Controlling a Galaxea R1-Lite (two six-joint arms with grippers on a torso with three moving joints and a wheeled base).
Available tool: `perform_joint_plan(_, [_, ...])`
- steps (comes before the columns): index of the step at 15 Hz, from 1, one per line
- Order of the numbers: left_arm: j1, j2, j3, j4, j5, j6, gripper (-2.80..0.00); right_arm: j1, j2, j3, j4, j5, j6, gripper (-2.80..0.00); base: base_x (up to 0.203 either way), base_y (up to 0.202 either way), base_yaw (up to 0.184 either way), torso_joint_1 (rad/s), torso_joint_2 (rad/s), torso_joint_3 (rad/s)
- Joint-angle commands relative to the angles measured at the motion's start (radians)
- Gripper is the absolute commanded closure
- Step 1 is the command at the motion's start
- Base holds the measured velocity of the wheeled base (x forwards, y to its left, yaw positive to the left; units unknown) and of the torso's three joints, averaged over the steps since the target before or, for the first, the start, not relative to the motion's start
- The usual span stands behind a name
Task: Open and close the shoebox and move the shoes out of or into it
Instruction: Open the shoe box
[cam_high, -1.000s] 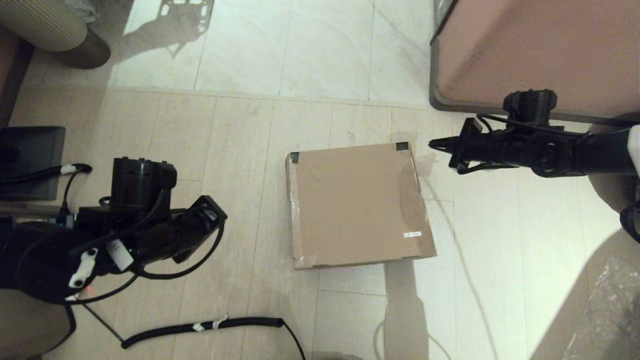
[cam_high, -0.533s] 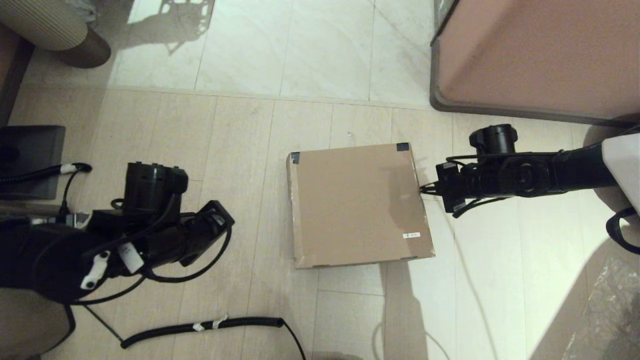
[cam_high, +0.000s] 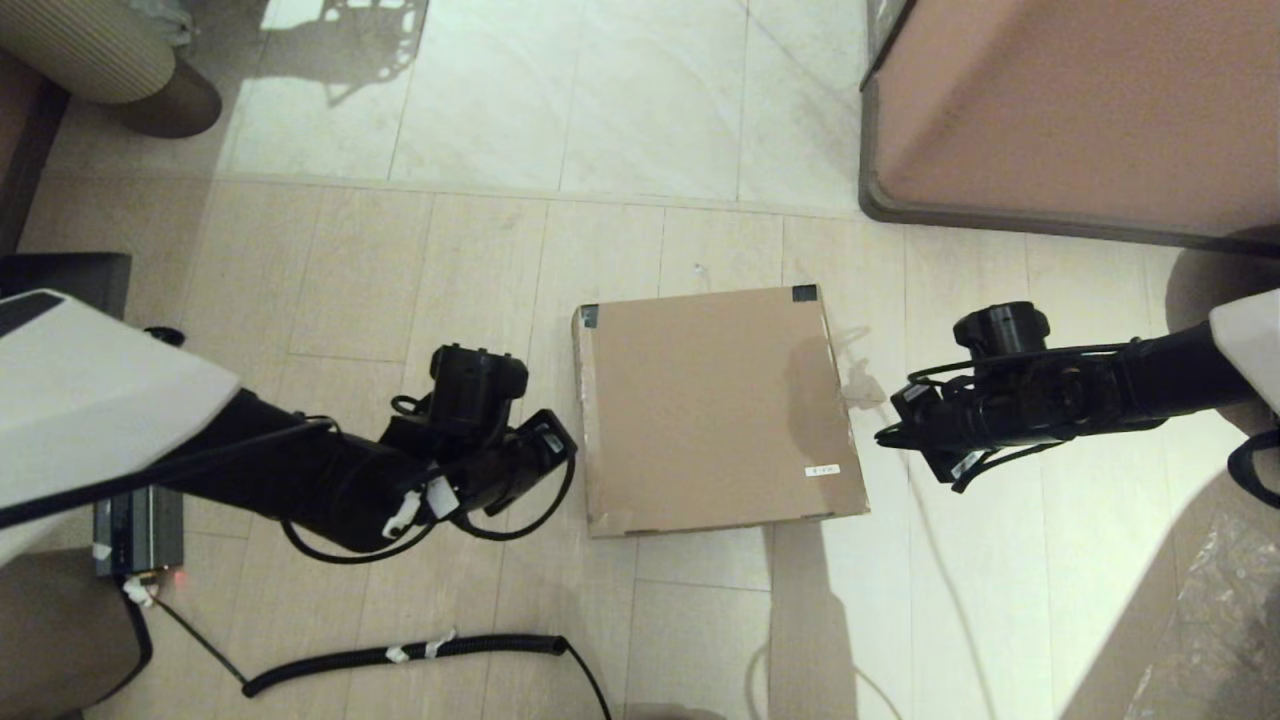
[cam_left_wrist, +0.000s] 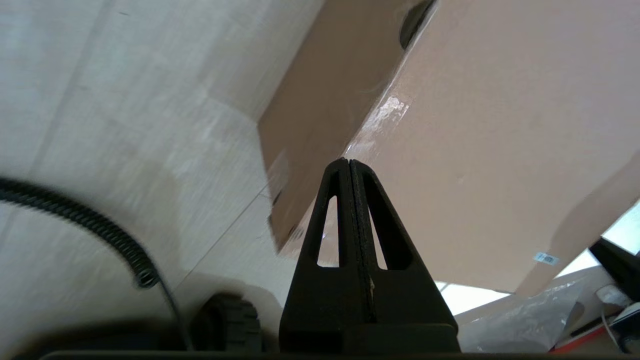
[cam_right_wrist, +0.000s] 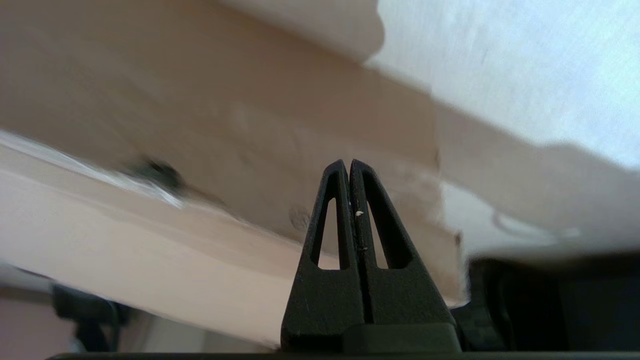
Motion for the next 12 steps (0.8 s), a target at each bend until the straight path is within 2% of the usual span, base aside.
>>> perform_joint_plan(1, [-0.013, 0.073, -0.047, -0.003, 0.003, -0.004, 0.0, 0.006, 0.043, 0.001, 0.0, 0.003, 0.006, 0.0, 0.0, 0.0, 0.0, 0.0, 0.0, 0.0])
perform_joint_plan(4, [-0.015, 0.114, -0.087, -0.003, 0.003, -0.004, 0.0, 0.014, 0.088, -0.013, -0.002, 0.002, 0.005, 0.0, 0.0, 0.0, 0.0, 0.0, 0.0, 0.0])
perform_joint_plan(8, [-0.016, 0.128, -0.099, -0.002, 0.003, -0.006, 0.0, 0.03, 0.152, -0.011, -0.125, -0.001, 0.005, 0.0, 0.0, 0.0, 0.0, 0.0, 0.0, 0.0])
perform_joint_plan(12, [-0.022, 0.145, -0.097, 0.001, 0.003, -0.014, 0.0, 0.065, 0.168, -0.019, -0.127, 0.005, 0.017, 0.0, 0.0, 0.0, 0.0, 0.0, 0.0, 0.0])
